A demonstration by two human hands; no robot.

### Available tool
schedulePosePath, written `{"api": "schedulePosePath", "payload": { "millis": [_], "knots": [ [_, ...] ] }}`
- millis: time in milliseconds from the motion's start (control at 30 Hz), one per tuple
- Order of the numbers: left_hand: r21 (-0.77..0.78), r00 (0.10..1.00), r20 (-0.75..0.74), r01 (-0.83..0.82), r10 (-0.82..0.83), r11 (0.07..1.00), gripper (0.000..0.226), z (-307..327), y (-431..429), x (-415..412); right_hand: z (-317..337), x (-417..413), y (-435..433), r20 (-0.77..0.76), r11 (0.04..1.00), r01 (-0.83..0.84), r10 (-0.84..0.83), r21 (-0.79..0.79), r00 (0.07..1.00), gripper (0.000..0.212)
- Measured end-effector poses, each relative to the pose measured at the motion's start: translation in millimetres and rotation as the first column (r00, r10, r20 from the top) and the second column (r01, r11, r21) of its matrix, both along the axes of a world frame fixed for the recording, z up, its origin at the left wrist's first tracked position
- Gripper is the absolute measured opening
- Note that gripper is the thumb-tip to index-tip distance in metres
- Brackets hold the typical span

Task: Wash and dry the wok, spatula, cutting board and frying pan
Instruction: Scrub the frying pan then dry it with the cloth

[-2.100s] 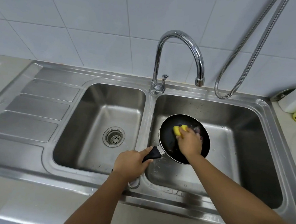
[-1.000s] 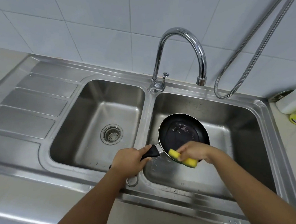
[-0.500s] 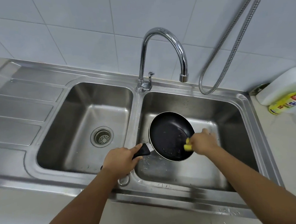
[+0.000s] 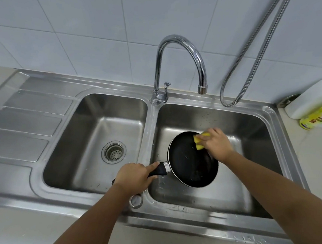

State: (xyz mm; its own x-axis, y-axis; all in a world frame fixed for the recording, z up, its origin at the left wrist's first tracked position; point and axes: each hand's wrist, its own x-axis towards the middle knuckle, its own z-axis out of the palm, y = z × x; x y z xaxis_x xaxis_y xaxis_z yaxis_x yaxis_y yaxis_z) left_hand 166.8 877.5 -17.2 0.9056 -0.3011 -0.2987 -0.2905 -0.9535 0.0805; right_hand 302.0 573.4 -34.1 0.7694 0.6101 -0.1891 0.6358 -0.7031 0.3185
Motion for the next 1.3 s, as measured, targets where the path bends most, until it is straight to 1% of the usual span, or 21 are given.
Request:
{"api": "schedulePosePath", "payload": {
  "millis": [133,367,467,533,567,600,667,733,767,800,833,867,933,1000,1033,1100,1133,1167,1233,1267,1300],
  "knots": [
    [-0.005,1.000,-0.002,-0.002,0.002,1.000,0.054,-0.9,0.9,0.5,-3.8,-11.0,-20.1,-0.021,1.000,0.010,-0.010,-0.016,1.000,0.034],
    [-0.038,0.998,-0.003,-0.068,0.068,0.997,0.054,-3.0,1.5,0.2,4.1,21.3,34.5,0.124,0.987,-0.153,0.147,0.045,0.981,0.022],
    [-0.067,0.994,0.010,-0.110,0.111,0.992,0.054,-5.4,2.0,-1.4,-0.4,11.5,1.8,0.154,0.986,-0.095,0.073,0.140,0.985,0.026],
    [-0.084,0.991,0.016,-0.132,0.134,0.988,0.054,-5.9,2.1,-0.5,-0.2,-10.6,-15.1,0.168,0.983,-0.013,-0.018,0.185,0.986,0.016],
    [-0.095,0.989,0.015,-0.144,0.146,0.985,0.054,-6.5,1.7,-0.5,2.8,-24.6,-16.7,0.135,0.973,0.059,-0.090,0.221,0.987,0.012],
    [-0.109,0.986,0.014,-0.161,0.163,0.981,0.054,-6.9,1.0,-1.2,7.0,-37.9,-11.7,0.069,0.957,0.151,-0.173,0.249,0.983,0.018],
    [-0.138,0.979,0.012,-0.201,0.204,0.970,0.054,-6.9,0.6,-1.9,14.4,-57.0,12.6,-0.202,0.908,0.375,-0.338,0.187,0.919,0.027],
    [-0.162,0.970,0.001,-0.240,0.244,0.957,0.054,-7.7,1.5,-2.1,5.6,-62.2,38.1,-0.503,0.852,0.484,-0.335,0.199,0.797,0.030],
    [-0.171,0.966,-0.003,-0.257,0.260,0.951,0.054,-8.4,1.7,-2.1,-0.7,-61.3,52.3,-0.617,0.800,0.533,-0.277,0.277,0.737,0.036],
    [-0.174,0.962,-0.002,-0.269,0.273,0.947,0.054,-8.7,1.9,-2.5,-9.4,-56.9,66.1,-0.669,0.748,0.554,-0.201,0.367,0.715,0.040],
    [-0.172,0.960,0.002,-0.275,0.279,0.946,0.054,-9.1,1.8,-2.7,-17.3,-49.4,79.3,-0.673,0.734,0.539,-0.152,0.413,0.723,0.043],
    [-0.166,0.959,0.006,-0.278,0.283,0.946,0.054,-9.4,1.4,-2.9,-21.9,-38.9,91.9,-0.644,0.755,0.500,-0.136,0.425,0.753,0.047],
    [-0.150,0.957,0.008,-0.286,0.290,0.946,0.054,-8.9,1.1,-3.1,-23.0,-16.8,104.5,-0.530,0.824,0.447,-0.220,0.349,0.819,0.053],
    [-0.151,0.952,0.009,-0.302,0.306,0.941,0.054,-9.4,0.5,-4.2,-20.0,1.2,98.6,-0.414,0.809,0.493,-0.349,0.320,0.841,0.054],
    [-0.155,0.949,0.011,-0.308,0.314,0.939,0.054,-9.8,0.1,-4.7,-17.7,4.5,92.6,-0.383,0.763,0.564,-0.441,0.317,0.812,0.054],
    [-0.163,0.946,0.002,-0.319,0.323,0.934,0.054,-9.9,0.5,-4.2,-19.5,-5.4,88.5,-0.392,0.647,0.701,-0.586,0.301,0.709,0.053],
    [-0.169,0.947,-0.006,-0.318,0.322,0.933,0.054,-10.1,1.4,-3.5,-21.2,-15.8,91.3,-0.396,0.636,0.716,-0.602,0.288,0.694,0.052],
    [-0.176,0.948,-0.014,-0.315,0.318,0.933,0.054,-10.8,2.1,-3.1,-22.0,-27.4,95.5,-0.403,0.671,0.683,-0.562,0.288,0.722,0.053],
    [-0.188,0.948,-0.026,-0.316,0.317,0.930,0.054,-10.8,2.4,-2.7,-23.2,-39.7,93.8,-0.425,0.779,0.542,-0.395,0.316,0.815,0.053],
    [-0.187,0.947,-0.027,-0.318,0.319,0.929,0.053,-10.2,2.6,-1.9,-21.6,-34.4,88.6,-0.421,0.796,0.517,-0.371,0.315,0.828,0.052],
    [-0.185,0.948,-0.027,-0.318,0.319,0.930,0.053,-9.4,2.8,-1.4,-19.7,-25.0,82.5,-0.402,0.774,0.556,-0.426,0.302,0.811,0.051]
  ]
}}
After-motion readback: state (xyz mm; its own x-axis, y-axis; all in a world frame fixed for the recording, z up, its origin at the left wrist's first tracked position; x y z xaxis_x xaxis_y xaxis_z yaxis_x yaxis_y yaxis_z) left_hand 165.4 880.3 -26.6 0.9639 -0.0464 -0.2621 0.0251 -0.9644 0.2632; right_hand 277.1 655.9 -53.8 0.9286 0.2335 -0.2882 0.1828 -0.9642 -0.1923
